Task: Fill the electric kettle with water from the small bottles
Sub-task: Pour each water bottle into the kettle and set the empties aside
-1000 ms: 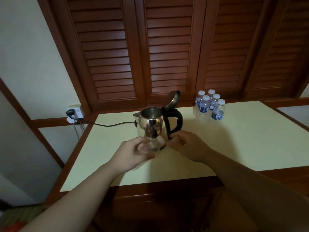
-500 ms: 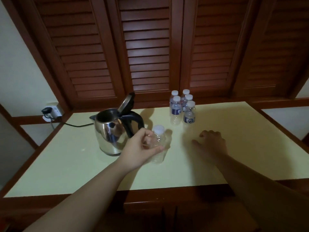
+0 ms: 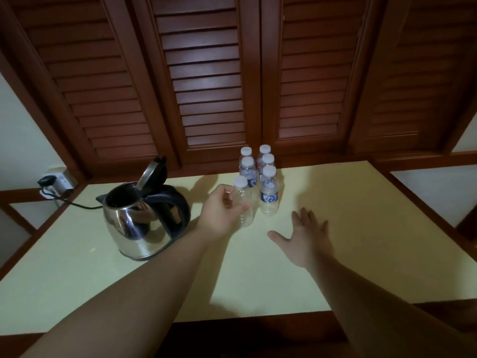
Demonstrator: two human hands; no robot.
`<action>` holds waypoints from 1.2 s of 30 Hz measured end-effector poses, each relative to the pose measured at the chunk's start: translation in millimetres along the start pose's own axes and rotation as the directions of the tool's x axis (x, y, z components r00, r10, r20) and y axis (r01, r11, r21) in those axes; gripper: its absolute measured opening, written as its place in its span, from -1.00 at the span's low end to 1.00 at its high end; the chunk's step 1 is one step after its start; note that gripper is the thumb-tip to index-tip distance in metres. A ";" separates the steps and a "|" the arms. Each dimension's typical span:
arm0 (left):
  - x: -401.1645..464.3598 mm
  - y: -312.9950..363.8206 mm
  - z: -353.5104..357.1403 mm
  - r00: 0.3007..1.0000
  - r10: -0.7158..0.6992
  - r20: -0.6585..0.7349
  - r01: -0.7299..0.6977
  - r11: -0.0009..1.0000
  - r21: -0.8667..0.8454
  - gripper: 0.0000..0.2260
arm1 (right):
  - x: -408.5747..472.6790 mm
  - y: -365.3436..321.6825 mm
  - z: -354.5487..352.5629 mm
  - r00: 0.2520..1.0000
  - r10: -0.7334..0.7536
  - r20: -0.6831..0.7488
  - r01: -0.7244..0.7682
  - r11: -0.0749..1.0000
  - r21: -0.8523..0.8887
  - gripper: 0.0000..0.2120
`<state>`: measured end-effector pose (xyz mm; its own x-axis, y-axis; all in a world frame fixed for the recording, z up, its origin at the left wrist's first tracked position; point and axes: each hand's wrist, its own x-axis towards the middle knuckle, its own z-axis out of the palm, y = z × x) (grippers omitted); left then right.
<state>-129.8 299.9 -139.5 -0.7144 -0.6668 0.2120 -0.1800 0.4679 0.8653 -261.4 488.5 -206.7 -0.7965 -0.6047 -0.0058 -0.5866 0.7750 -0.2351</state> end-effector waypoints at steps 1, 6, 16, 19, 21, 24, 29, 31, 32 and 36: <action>5.0 -1.1 2.8 1.000 -0.005 -0.010 0.006 1.000 0.017 -0.60 | -0.1 -0.1 0.0 1.000 -0.002 -0.005 0.002 1.000 0.003 0.02; 19.4 0.2 13.3 0.997 -0.044 -0.071 0.048 0.997 0.067 -0.58 | 1.4 -1.1 -1.5 1.000 0.004 0.017 -0.003 1.000 -0.014 0.02; 28.7 6.9 21.3 0.996 -0.051 -0.075 0.060 0.990 0.127 -0.62 | 0.6 -0.5 -2.0 1.000 -0.003 0.000 0.003 1.000 -0.001 0.03; 27.1 4.5 20.7 0.996 -0.073 -0.061 0.080 0.987 0.136 -0.46 | 0.3 -0.5 -2.8 1.000 -0.003 -0.009 0.003 1.000 0.006 0.03; 19.4 2.7 19.1 0.995 -0.083 -0.055 0.090 0.986 0.138 -0.38 | -0.2 -0.4 -3.3 1.000 -0.004 -0.019 0.004 1.000 0.009 0.03; -1.7 -3.1 12.6 0.997 -0.068 -0.039 0.073 0.986 0.152 -0.48 | -0.9 -0.4 -3.4 1.000 -0.007 -0.024 0.007 1.000 0.001 0.02; -49.0 -19.0 -13.4 0.996 0.072 0.050 -0.083 0.953 0.290 -0.73 | -4.7 -2.3 -3.2 1.000 -0.014 -0.023 0.014 1.000 0.012 -0.07; -65.0 -26.9 -27.3 0.986 0.117 0.123 -0.153 0.927 0.343 -0.76 | -7.3 -5.1 -2.8 0.999 -0.009 -0.038 0.010 0.999 0.034 -0.12; -71.6 -31.1 -34.6 0.981 0.125 0.150 -0.173 0.913 0.370 -0.75 | -10.5 -8.6 -3.1 0.998 -0.013 -0.054 0.015 0.999 0.041 -0.15; -92.5 -40.9 -63.5 0.968 0.158 0.193 -0.226 0.883 0.410 -0.71 | -30.3 -38.6 -7.4 0.984 -0.110 -0.140 0.126 0.986 0.114 -0.34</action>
<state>-13.4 305.6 -165.6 -0.8507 -0.4597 0.2548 -0.2748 0.8022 0.5300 -215.8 478.2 -190.2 -0.7400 -0.6542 0.1564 -0.6618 0.6667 -0.3428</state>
